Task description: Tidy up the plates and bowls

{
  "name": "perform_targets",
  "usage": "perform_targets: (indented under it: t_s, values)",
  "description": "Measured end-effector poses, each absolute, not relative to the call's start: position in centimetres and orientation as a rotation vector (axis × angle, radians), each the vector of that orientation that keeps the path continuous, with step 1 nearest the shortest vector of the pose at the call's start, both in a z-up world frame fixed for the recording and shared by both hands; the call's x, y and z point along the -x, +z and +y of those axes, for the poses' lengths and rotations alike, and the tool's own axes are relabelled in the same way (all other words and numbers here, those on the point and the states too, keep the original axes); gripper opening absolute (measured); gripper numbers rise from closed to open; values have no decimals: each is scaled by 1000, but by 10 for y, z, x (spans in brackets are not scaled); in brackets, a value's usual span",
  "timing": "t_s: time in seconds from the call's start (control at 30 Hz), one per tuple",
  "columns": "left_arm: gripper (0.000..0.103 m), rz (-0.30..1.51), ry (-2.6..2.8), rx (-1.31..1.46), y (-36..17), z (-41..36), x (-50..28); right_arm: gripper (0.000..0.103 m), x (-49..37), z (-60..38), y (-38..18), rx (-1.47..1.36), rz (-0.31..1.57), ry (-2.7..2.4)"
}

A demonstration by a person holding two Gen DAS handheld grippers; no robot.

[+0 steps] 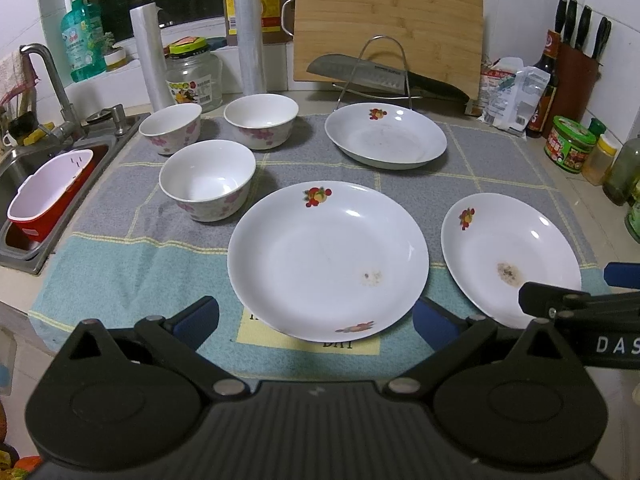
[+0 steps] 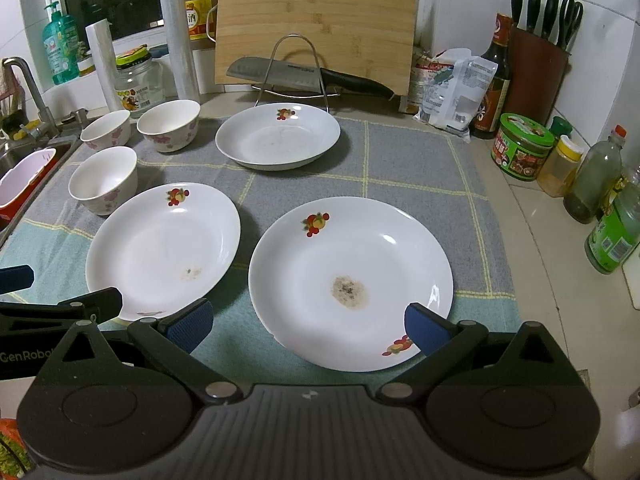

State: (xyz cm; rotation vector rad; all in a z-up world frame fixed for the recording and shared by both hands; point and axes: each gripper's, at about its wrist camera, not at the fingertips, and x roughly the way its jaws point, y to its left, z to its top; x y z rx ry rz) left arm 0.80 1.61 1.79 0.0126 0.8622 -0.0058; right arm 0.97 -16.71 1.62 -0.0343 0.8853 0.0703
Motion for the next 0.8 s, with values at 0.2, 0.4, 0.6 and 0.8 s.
perform_targets:
  t_s: [0.2,0.4,0.6,0.8]
  values:
    - [102,839,-43,-16,15,19,-8,103,-5,-163,17,45,866,57]
    - [102,768,-144,-38,10,22,-1,103,6,-162,22,64,787,79]
    - [102,702,-305,-71,0,24,9,103,16,-170,21,36,742,66]
    - [102,688,-415,-111,-4,16,13,103,32,-178,16,15,732,0]
